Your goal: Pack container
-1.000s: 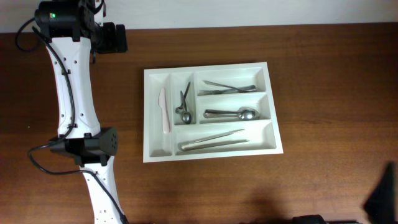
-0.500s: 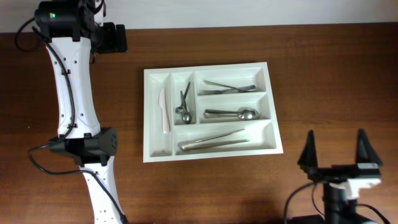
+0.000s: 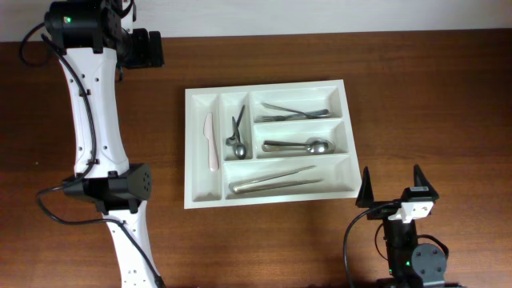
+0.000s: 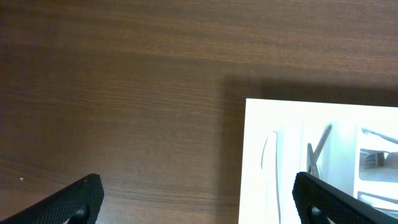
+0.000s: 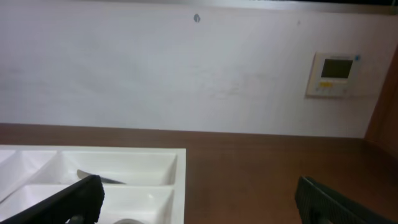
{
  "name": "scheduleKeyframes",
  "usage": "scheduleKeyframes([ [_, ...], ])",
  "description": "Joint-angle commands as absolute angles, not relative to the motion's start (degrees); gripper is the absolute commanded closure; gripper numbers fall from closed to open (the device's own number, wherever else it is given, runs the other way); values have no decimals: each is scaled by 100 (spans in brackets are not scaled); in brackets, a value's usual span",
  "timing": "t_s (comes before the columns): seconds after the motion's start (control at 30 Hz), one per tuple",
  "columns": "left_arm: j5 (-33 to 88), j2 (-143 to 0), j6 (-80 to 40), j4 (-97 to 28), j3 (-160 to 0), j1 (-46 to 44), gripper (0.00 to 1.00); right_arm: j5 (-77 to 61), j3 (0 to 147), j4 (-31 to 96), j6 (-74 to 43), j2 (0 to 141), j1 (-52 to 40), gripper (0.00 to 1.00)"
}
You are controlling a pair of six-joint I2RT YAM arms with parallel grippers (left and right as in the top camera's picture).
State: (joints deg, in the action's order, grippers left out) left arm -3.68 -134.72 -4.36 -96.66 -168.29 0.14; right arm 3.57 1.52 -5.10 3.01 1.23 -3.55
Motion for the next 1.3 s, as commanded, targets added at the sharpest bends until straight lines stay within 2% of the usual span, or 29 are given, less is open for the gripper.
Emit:
scheduleKeyframes([
  [0.0, -392, -13434, -493, -9668, -16901, 16, 1, 346, 32, -464, 250, 21, -401, 1],
  [0.23, -392, -13434, -493, -9668, -16901, 16, 1, 346, 32, -311, 679, 21, -401, 1],
  [0.6, -392, -13434, -493, -9668, -16901, 16, 1, 325, 32, -130, 681, 21, -401, 1],
  [0.77, -392, -13434, -493, -9668, -16901, 16, 1, 322, 32, 471, 681, 21, -401, 1],
  [1.27, -392, -13434, -493, -9668, -16901, 16, 1, 325, 32, 434, 681, 40, -401, 1],
])
